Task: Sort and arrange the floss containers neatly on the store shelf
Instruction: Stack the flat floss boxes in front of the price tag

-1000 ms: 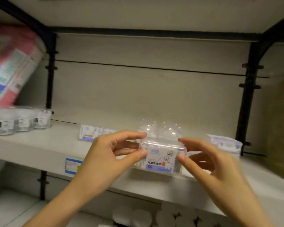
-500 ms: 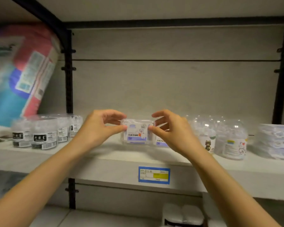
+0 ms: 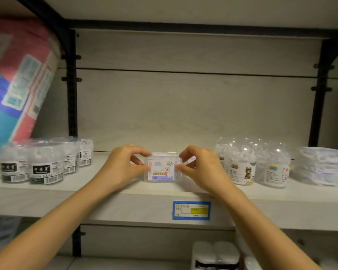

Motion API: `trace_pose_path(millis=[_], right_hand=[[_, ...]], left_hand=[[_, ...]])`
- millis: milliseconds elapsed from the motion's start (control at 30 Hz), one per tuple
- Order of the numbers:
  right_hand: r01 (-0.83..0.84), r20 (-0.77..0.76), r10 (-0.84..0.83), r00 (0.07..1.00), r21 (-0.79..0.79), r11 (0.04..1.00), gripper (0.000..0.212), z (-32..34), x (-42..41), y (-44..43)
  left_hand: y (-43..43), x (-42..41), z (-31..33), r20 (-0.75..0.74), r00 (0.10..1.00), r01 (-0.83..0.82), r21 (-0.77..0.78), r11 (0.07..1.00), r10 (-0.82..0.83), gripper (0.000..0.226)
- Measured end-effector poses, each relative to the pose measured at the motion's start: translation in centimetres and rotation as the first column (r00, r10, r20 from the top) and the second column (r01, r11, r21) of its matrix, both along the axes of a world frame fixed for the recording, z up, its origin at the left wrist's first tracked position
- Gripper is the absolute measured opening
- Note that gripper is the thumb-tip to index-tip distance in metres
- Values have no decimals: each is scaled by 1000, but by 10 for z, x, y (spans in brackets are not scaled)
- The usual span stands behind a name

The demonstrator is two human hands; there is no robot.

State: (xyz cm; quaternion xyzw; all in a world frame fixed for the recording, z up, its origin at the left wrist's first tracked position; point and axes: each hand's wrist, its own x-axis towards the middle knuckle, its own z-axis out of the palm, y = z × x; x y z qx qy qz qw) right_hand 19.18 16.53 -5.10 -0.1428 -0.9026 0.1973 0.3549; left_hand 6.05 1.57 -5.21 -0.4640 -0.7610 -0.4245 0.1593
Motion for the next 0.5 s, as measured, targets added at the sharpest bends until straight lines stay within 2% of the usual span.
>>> trace_pose_path(millis=[300, 400, 500], right_hand=[[11, -9, -11, 1000, 68, 998, 27, -2, -2, -1], [0, -77, 7, 997, 85, 996, 27, -3, 14, 1], [-9, -106, 20, 994, 102, 995, 19, -4, 42, 10]], left_hand=[[2, -1, 0, -122, 991, -61, -45, 997, 55, 30], [-2, 13, -2, -252, 958, -126, 50, 991, 135, 29], [0, 44, -1, -294, 948, -80, 145, 986, 120, 14]])
